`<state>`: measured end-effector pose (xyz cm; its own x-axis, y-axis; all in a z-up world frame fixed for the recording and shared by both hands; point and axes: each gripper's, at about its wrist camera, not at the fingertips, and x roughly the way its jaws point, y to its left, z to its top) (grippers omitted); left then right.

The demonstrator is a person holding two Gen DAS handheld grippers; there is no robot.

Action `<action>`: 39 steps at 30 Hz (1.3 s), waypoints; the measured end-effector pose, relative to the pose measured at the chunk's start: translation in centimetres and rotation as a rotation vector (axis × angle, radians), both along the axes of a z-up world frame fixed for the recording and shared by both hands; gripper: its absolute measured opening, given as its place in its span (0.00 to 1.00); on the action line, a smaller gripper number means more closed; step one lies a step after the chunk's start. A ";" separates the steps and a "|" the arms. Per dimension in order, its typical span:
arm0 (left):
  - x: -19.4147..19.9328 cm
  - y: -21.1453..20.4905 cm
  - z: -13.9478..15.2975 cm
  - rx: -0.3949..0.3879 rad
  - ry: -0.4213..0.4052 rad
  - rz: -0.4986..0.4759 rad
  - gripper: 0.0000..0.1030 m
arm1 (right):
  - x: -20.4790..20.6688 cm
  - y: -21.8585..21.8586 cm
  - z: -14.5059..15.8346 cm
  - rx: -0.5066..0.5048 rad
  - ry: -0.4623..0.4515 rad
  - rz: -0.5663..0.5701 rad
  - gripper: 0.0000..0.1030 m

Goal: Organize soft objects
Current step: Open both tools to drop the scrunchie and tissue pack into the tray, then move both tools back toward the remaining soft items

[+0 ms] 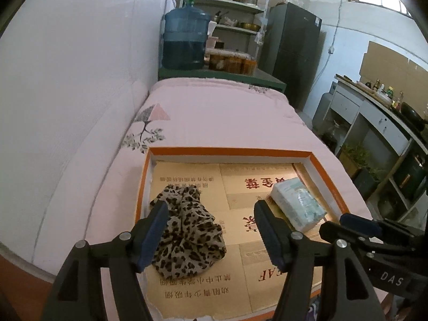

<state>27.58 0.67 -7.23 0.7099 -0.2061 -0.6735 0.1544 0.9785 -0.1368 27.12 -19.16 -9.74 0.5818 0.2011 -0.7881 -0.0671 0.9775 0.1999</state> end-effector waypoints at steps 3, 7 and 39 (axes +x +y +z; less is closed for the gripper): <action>-0.6 -0.2 0.8 0.014 -0.015 -0.002 0.64 | -0.9 0.2 0.8 0.007 -0.019 0.007 0.52; -2.1 -0.1 2.1 0.009 -0.069 0.015 0.64 | -2.3 0.6 1.6 -0.008 -0.048 0.019 0.52; -15.7 1.8 7.9 -0.019 -0.251 0.041 0.64 | -13.9 0.8 6.8 -0.053 -0.186 0.035 0.72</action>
